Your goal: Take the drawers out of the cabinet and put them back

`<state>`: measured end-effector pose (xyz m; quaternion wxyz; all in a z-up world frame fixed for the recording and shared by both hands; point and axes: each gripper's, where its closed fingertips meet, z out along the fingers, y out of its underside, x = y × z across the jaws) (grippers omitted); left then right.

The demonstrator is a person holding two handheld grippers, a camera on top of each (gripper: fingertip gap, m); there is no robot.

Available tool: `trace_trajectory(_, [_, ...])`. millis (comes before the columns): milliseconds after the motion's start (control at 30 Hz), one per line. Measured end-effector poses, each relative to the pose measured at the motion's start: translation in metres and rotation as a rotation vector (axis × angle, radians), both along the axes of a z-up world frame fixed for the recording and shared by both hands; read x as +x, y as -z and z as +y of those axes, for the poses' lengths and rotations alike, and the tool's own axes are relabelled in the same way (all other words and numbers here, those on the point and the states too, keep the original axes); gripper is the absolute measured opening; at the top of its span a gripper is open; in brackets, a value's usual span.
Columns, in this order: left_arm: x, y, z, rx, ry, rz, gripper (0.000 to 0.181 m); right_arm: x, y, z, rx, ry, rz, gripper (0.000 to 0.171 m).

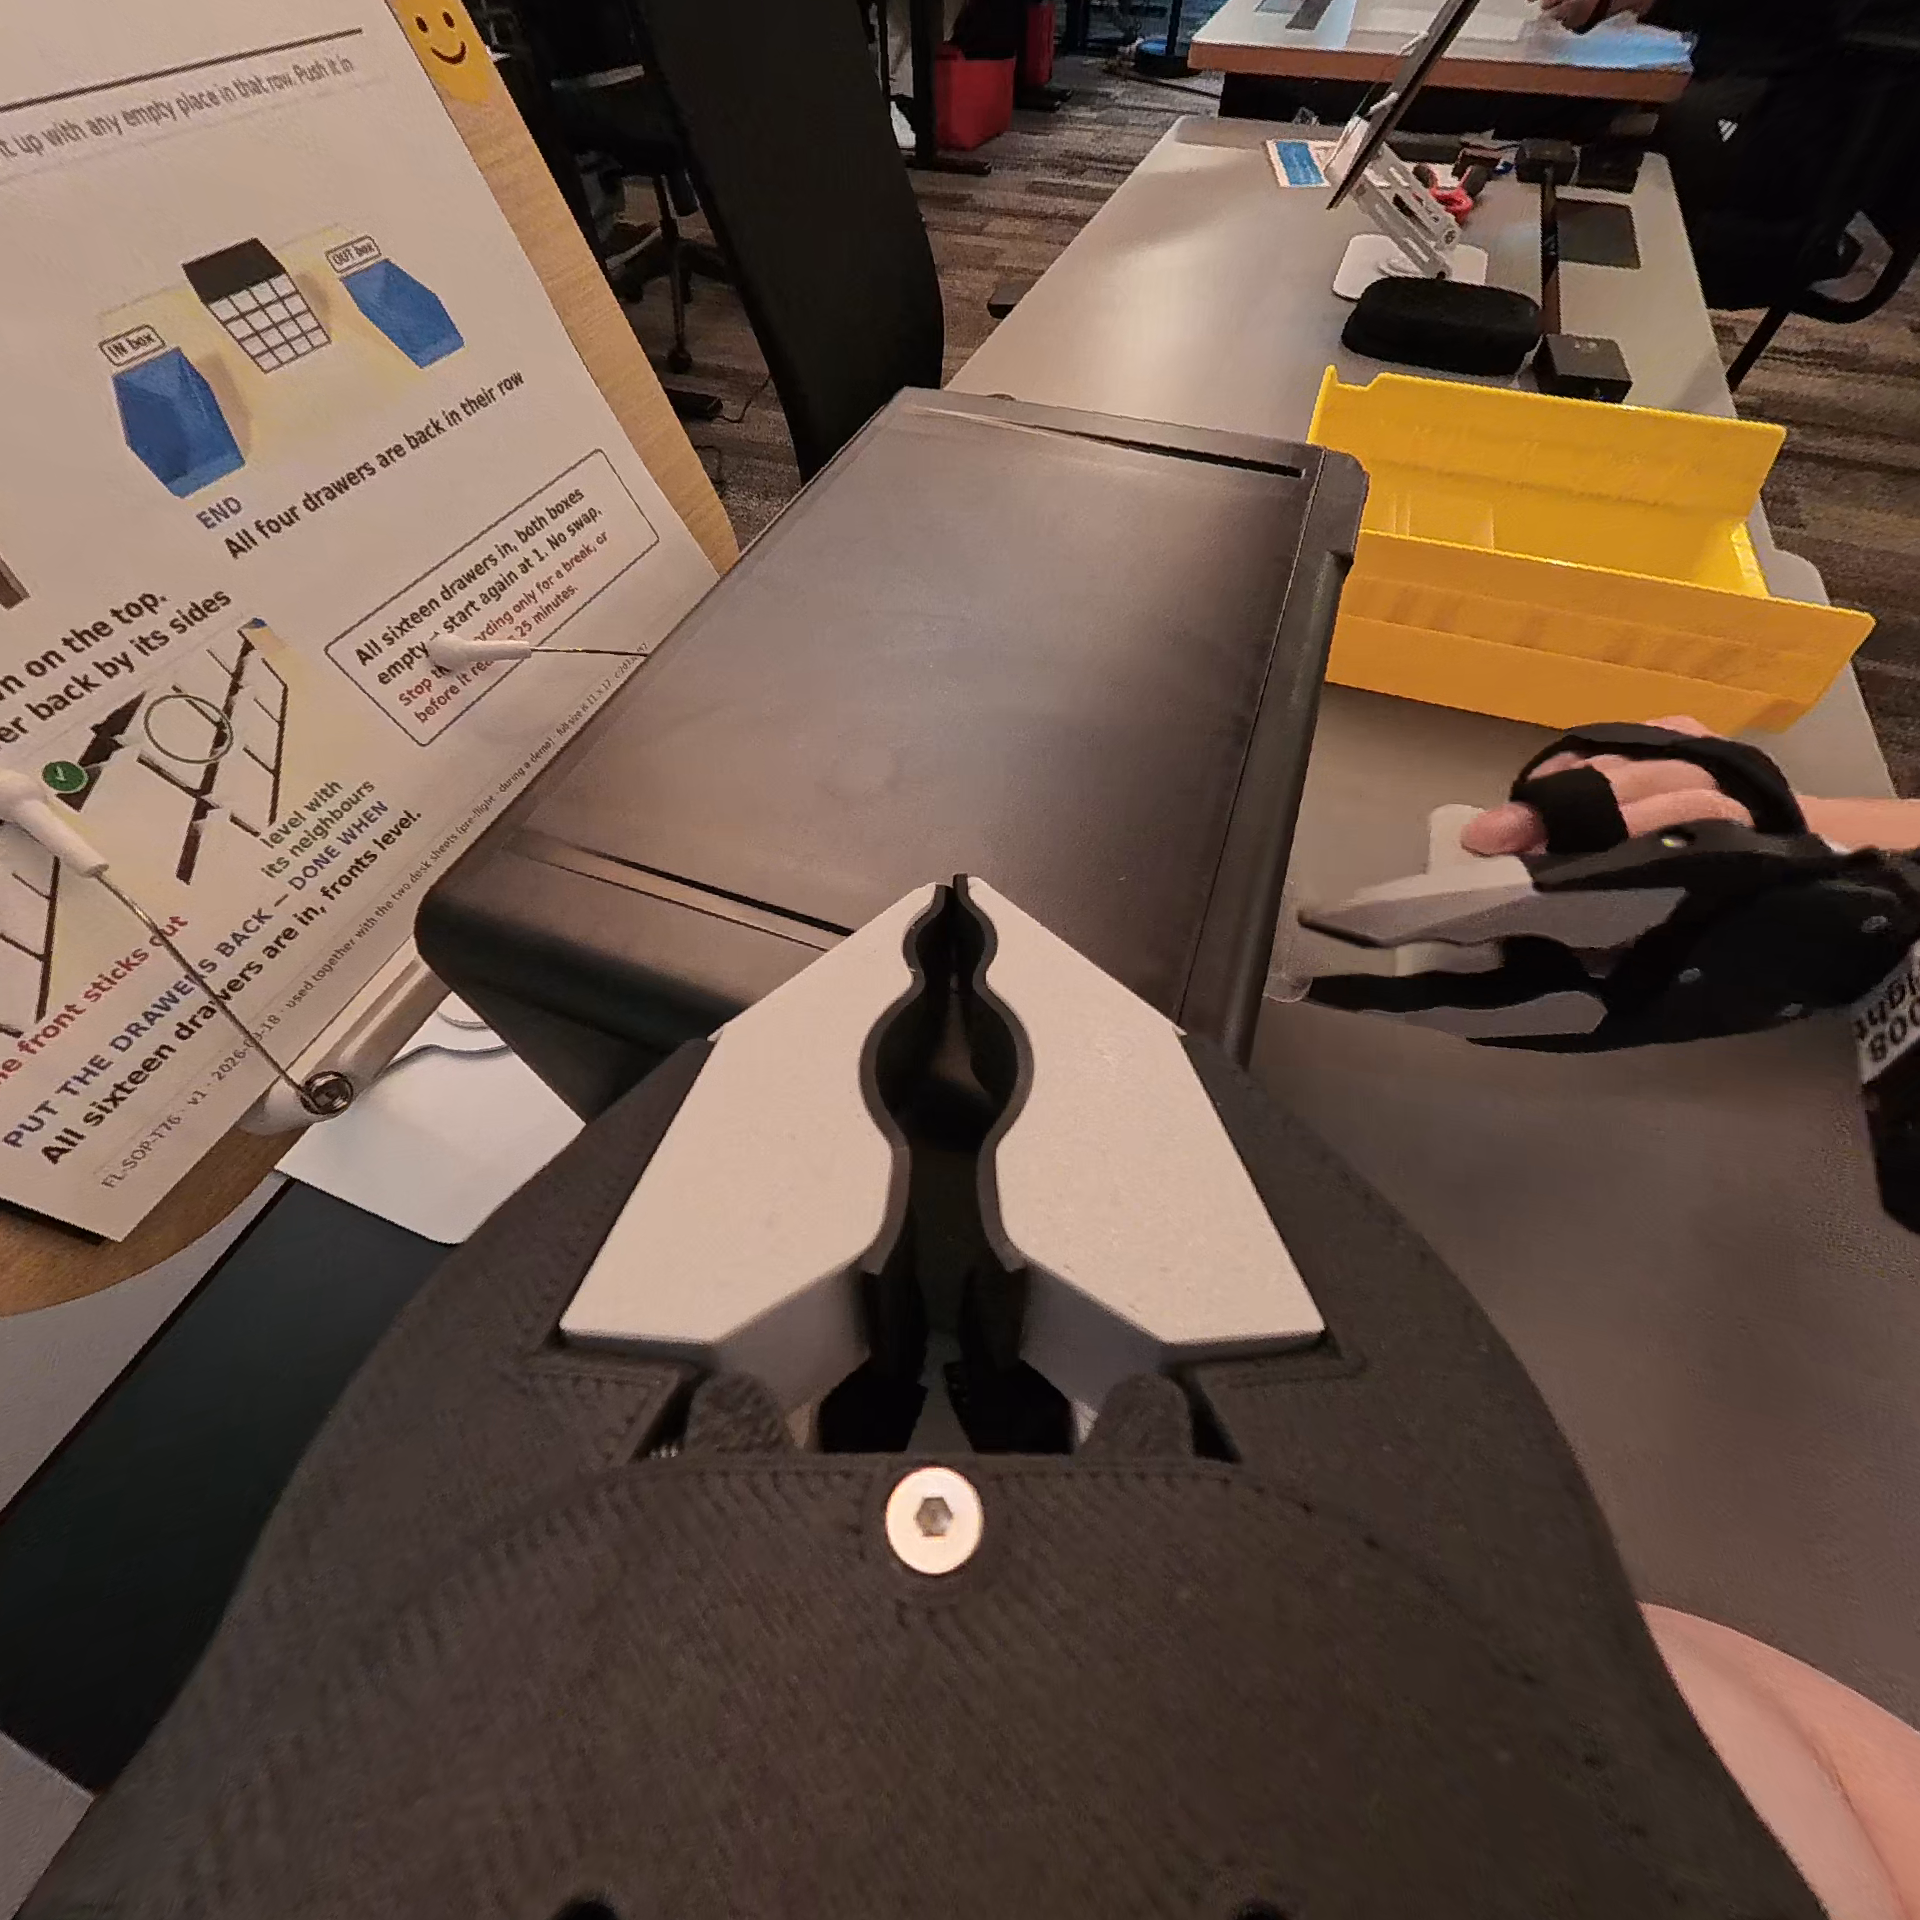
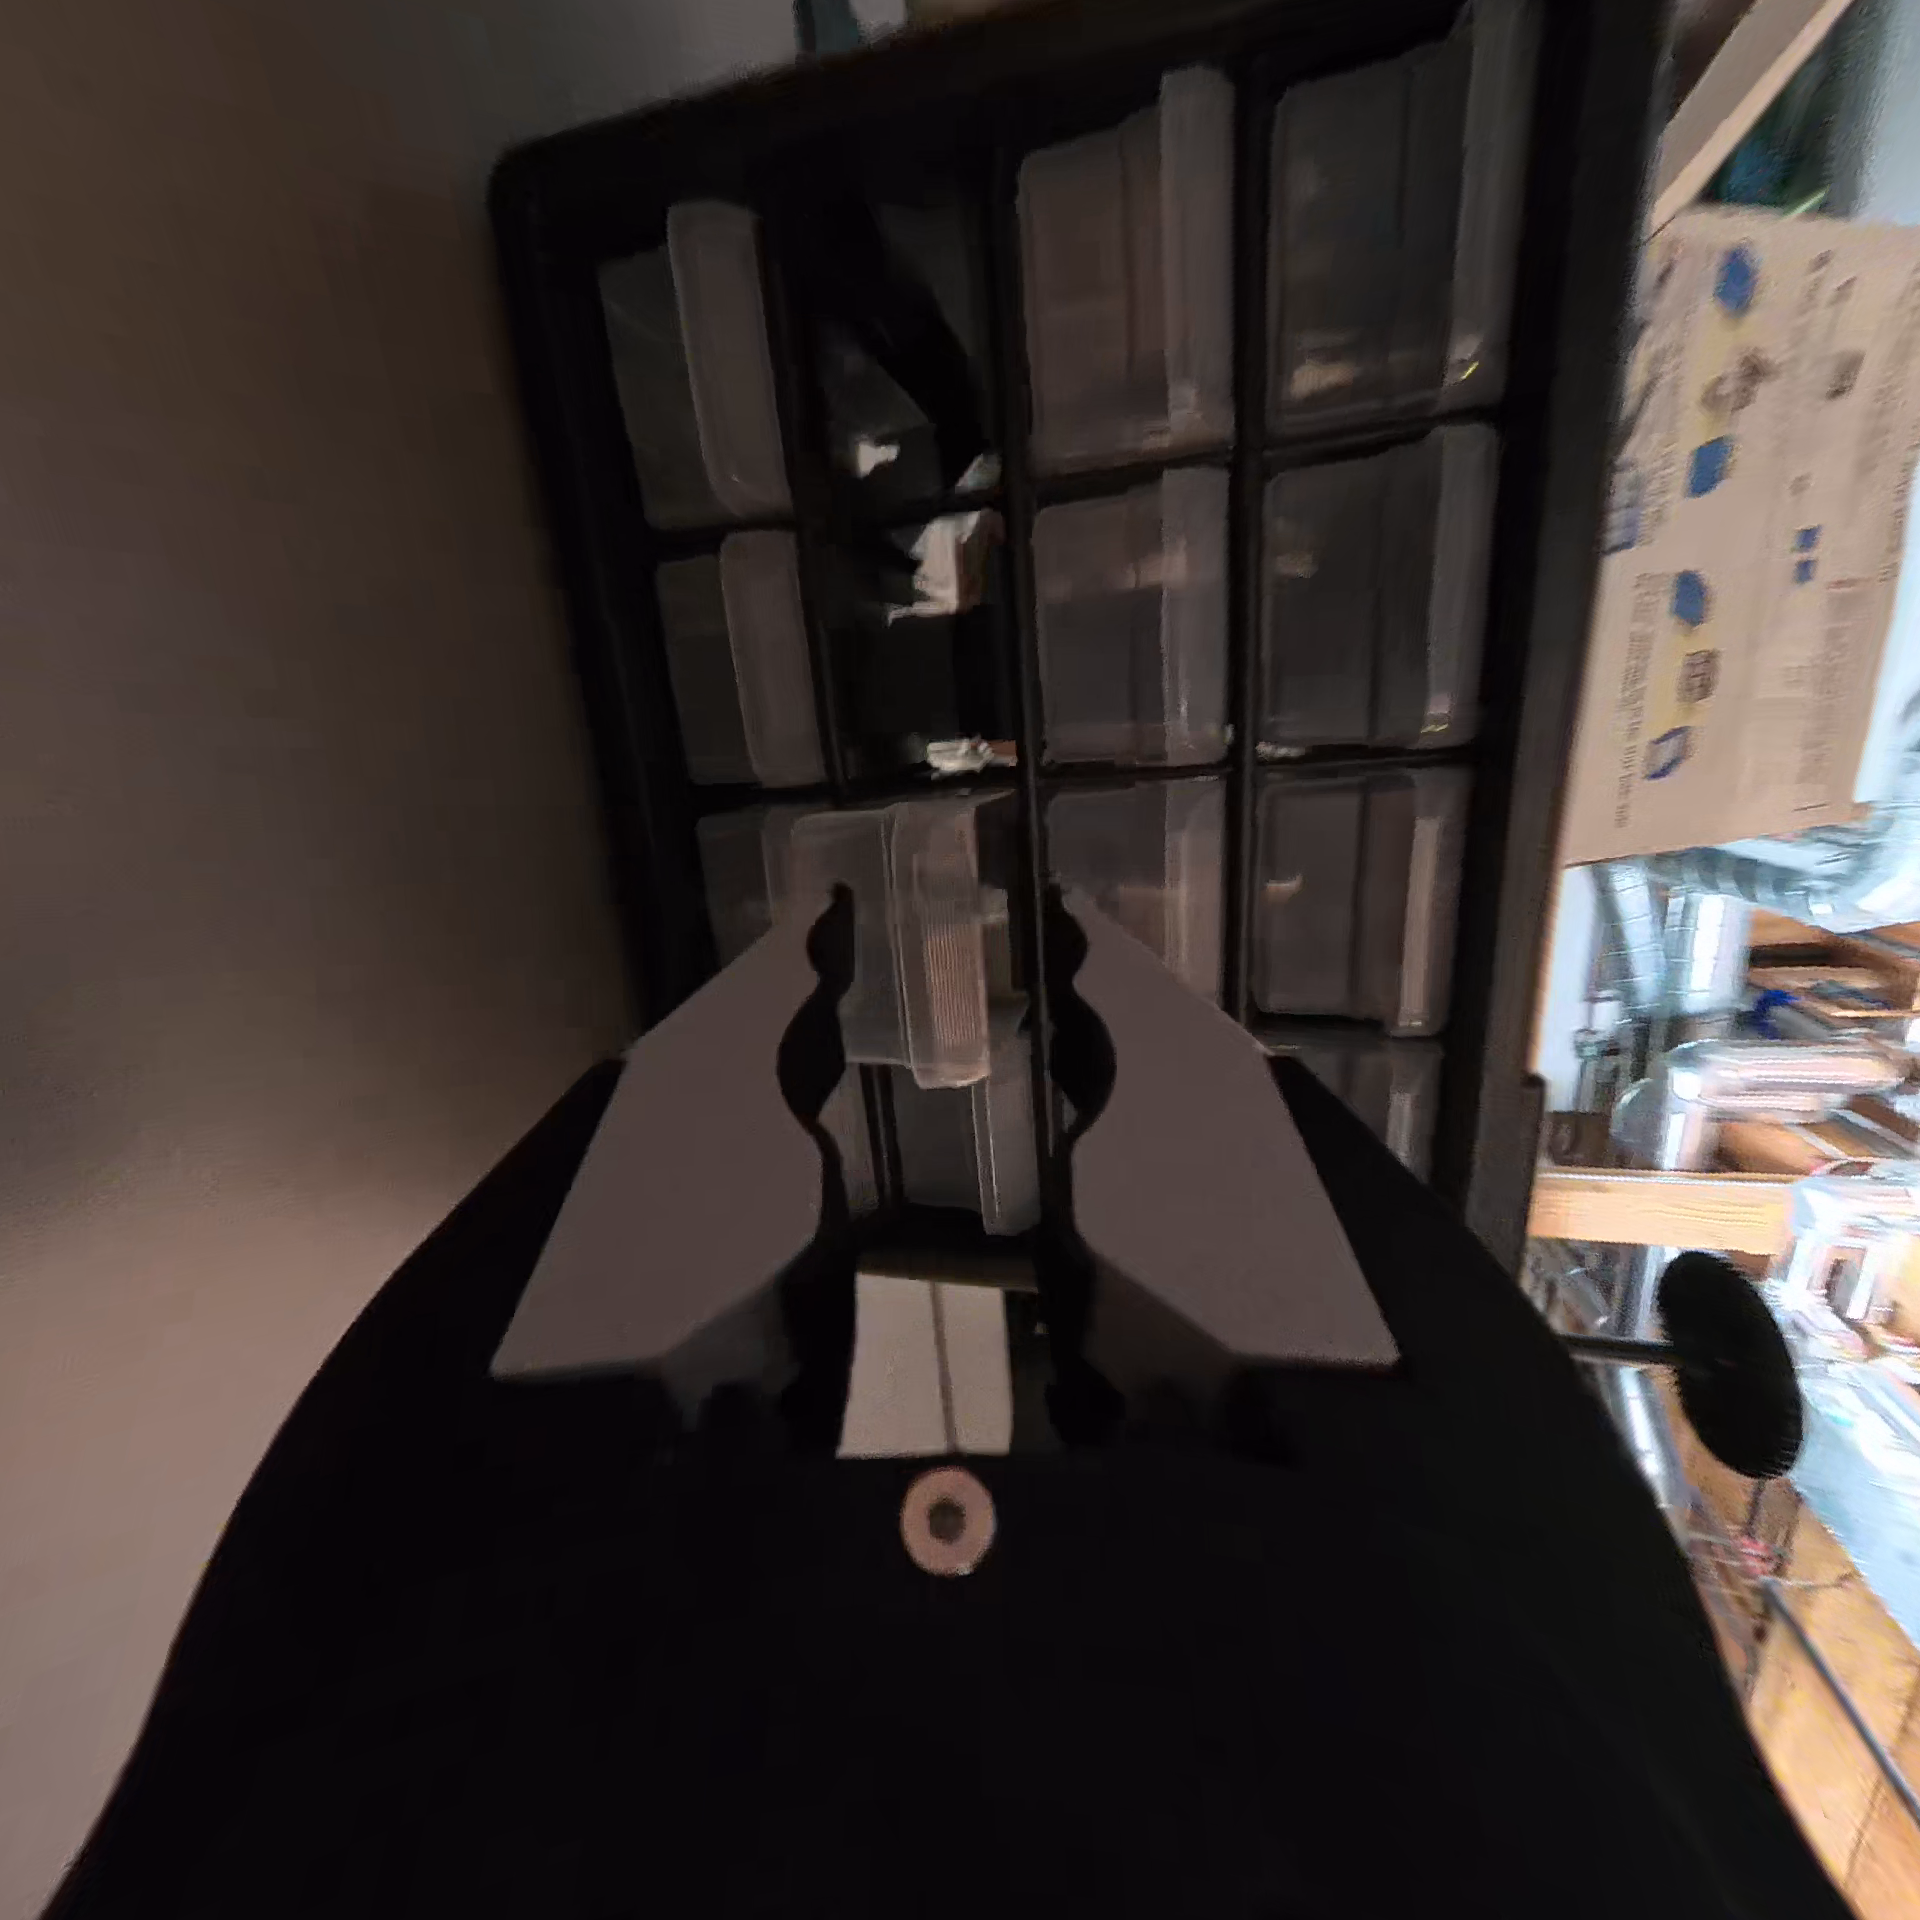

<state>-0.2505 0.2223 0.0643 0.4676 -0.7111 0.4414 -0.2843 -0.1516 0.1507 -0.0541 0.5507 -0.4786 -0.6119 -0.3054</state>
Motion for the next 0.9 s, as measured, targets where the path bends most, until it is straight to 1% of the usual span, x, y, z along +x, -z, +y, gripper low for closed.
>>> trace_trajectory(100, [0.0, 0.0, 0.0, 0.001, 0.0, 0.0, 0.0, 0.01, 0.016, 0.017, -0.147, 0.067, -0.078, 0.036])
trace_trajectory(167, [0.0, 0.0, 0.0, 0.0, 0.003, -0.002, 0.0, 0.009, 0.013, 0.019, -0.161, 0.06, -0.088, 0.026])
trace_trajectory(333, [0.0, 0.0, 0.0, -0.007, 0.009, -0.011, 0.0, 0.007, 0.013, 0.003, -0.291, 0.051, -0.066, 0.018])
trace_trajectory(433, [0.0, 0.0, 0.0, -0.005, 0.008, -0.009, 0.0, 0.009, 0.013, -0.013, -0.347, 0.053, -0.08, 0.017])
trace_trajectory(600, [0.0, 0.0, 0.0, -0.005, 0.007, -0.01, 0.0, 0.008, 0.012, -0.038, -0.372, 0.046, -0.15, 0.017])
trace_trajectory(900, [0.0, 0.0, 0.0, -0.006, 0.006, -0.01, 0.0, 0.007, 0.003, -0.063, -0.454, 0.01, -0.122, 0.016])
